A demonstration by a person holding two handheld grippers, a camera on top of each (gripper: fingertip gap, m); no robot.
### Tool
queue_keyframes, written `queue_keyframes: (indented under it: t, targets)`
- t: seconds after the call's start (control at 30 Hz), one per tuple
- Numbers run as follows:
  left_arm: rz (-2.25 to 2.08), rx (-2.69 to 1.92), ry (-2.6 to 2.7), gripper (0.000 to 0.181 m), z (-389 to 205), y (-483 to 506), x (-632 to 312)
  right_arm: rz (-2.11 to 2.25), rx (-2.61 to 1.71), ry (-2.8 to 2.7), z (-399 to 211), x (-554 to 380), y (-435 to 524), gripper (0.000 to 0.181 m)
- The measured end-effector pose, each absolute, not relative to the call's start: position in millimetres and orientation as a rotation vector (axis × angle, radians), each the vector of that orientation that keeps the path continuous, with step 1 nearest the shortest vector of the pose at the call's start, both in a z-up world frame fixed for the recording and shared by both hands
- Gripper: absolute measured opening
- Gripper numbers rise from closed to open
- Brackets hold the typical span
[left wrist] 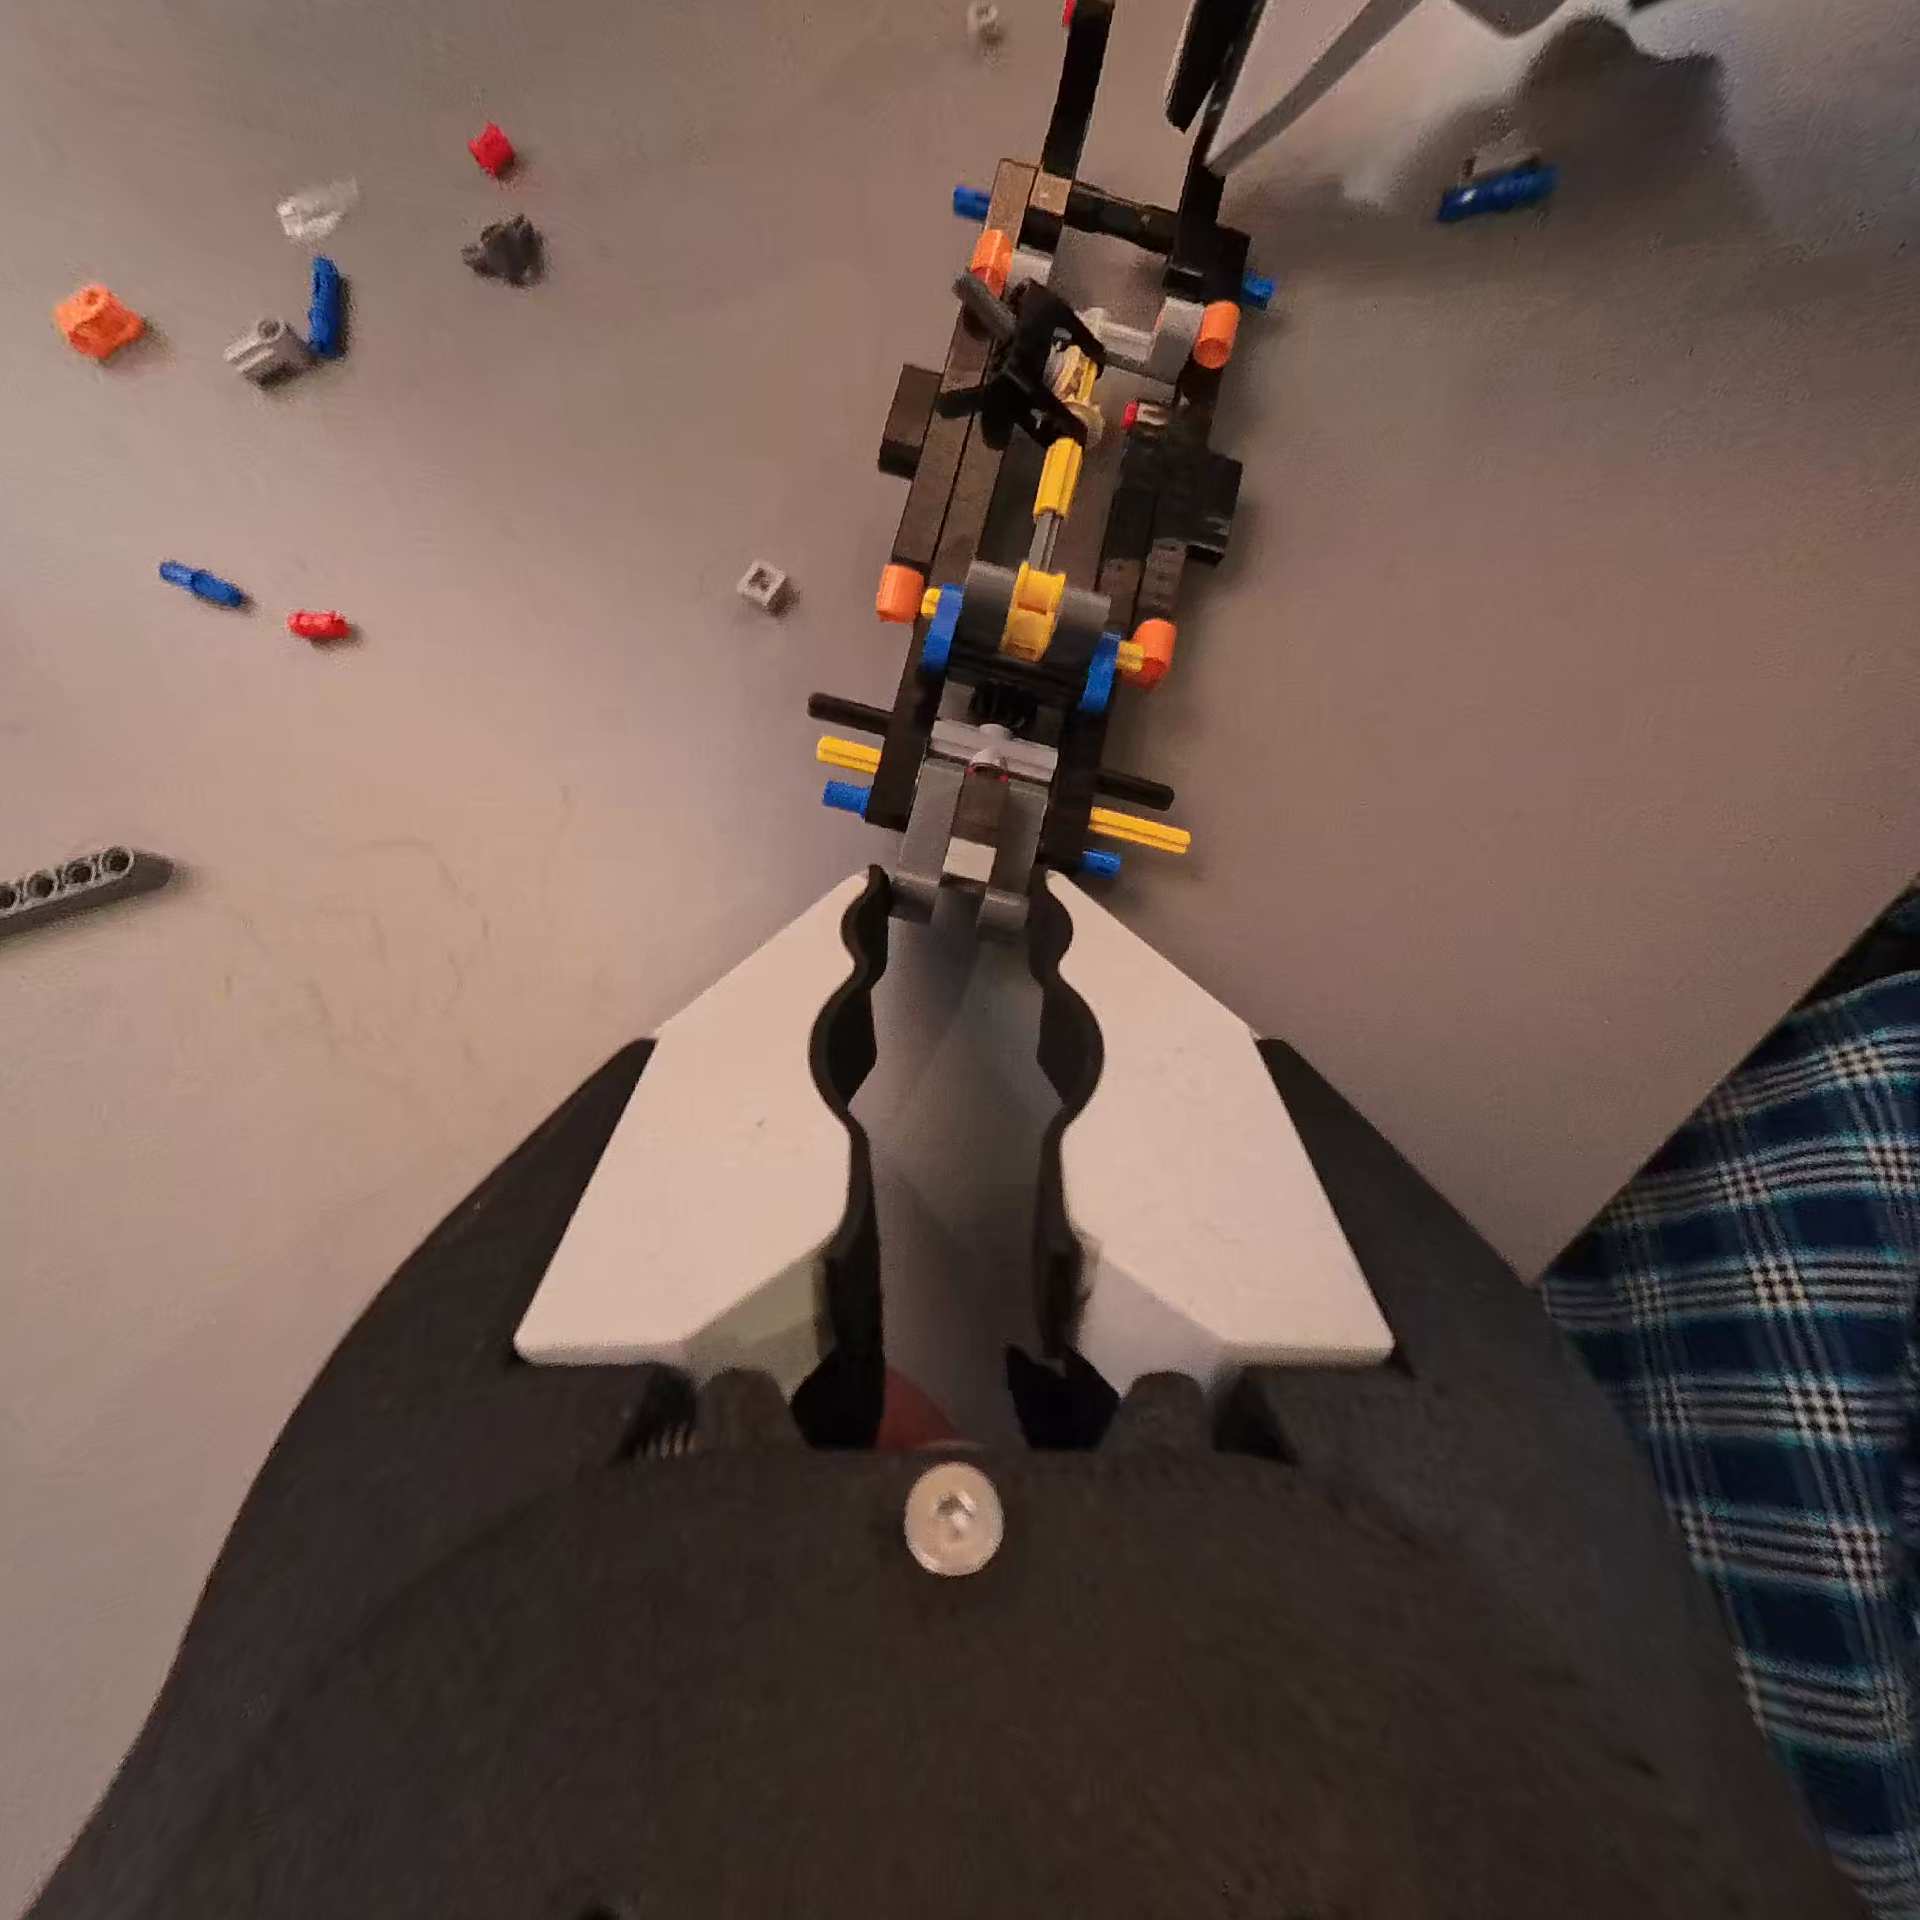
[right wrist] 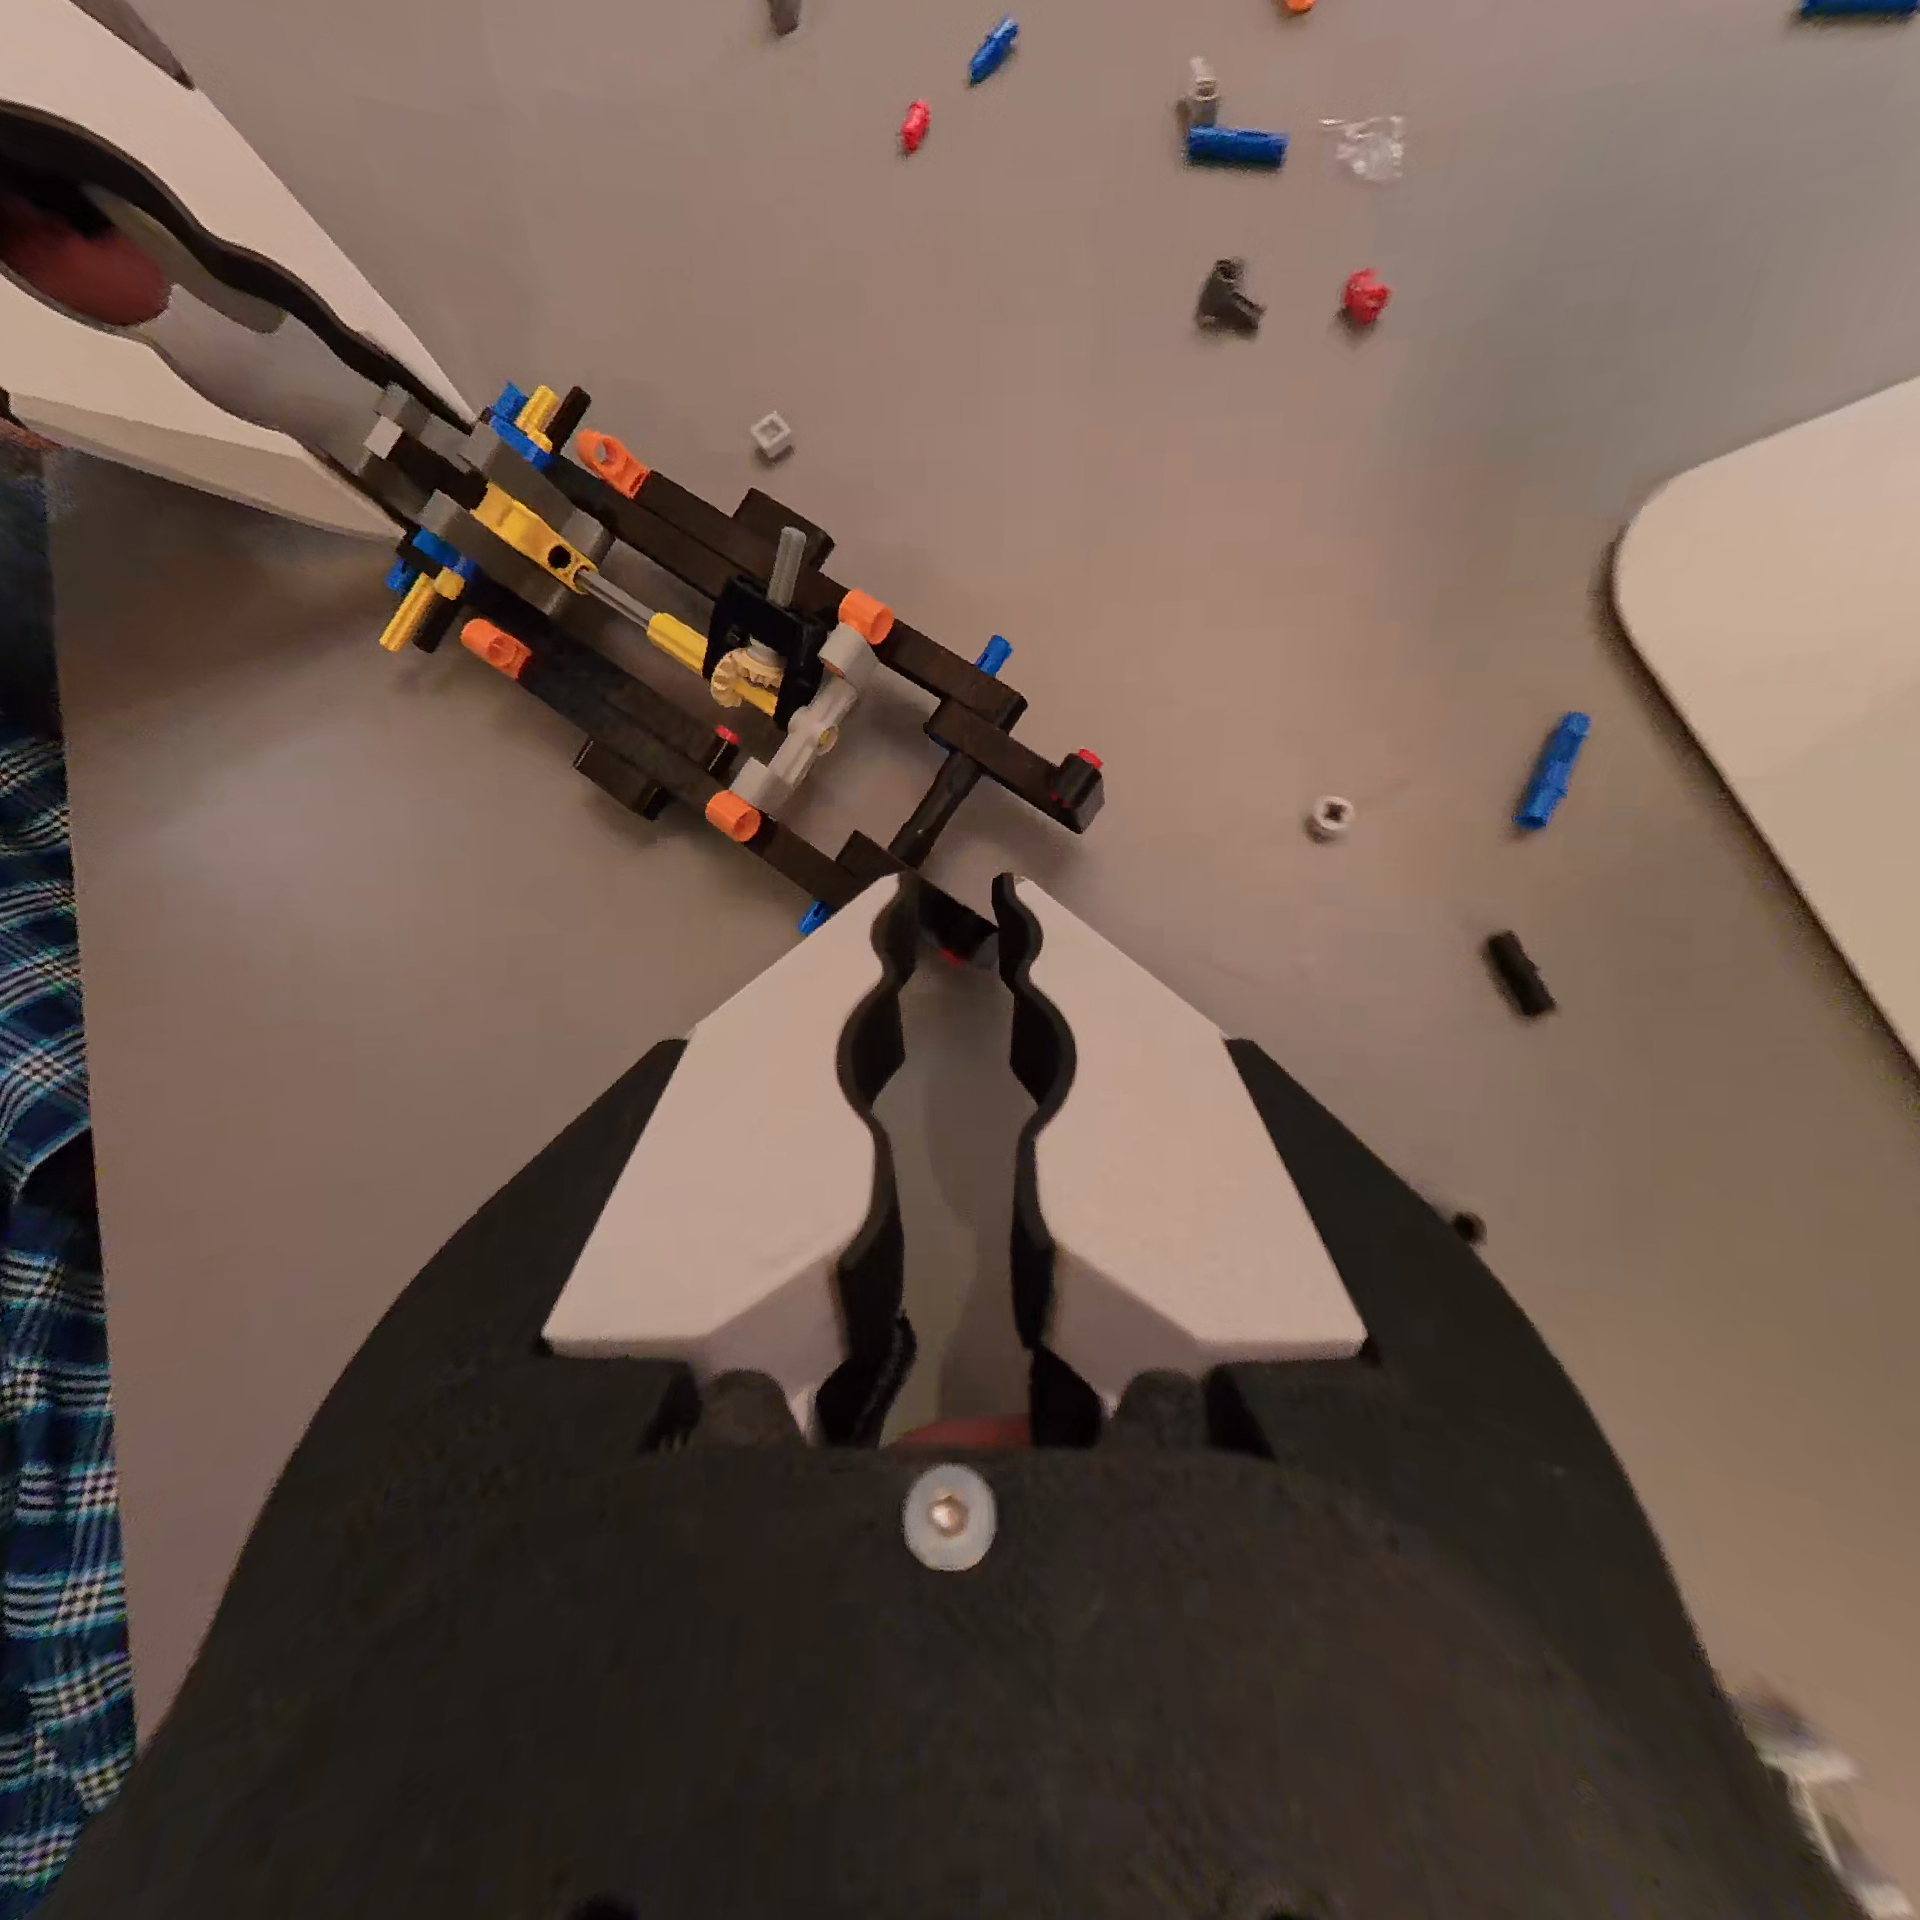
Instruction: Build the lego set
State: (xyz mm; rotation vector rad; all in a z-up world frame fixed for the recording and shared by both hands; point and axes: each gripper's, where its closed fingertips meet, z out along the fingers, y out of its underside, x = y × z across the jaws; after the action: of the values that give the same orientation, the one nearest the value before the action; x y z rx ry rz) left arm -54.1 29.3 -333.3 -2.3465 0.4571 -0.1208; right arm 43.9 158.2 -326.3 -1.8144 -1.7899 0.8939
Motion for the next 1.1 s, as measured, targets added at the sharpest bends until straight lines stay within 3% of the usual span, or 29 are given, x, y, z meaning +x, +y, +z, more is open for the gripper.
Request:
queue_keyframes:
  t: [0.03, 0.23, 0.6, 1.1]
  targets:
    - [-0.110, -2.360, 0.449, 0.025, -335, 25, -57, 0.892, -1.812, -1.801, -328, 41, 154, 0.012]
    - [-0.092, -2.386, 0.403, 0.025, -339, 6, -75, 0.877, -1.783, -1.863, -333, 23, 135, 0.013]
    - [-0.098, -2.359, 0.373, 0.035, -334, 3, -85, 0.867, -1.697, -1.876, -320, 24, 128, 0.036]
    - [-0.102, -2.315, 0.378, 0.052, -327, 7, -85, 0.837, -1.678, -1.563, -255, 112, 186, 0.027]
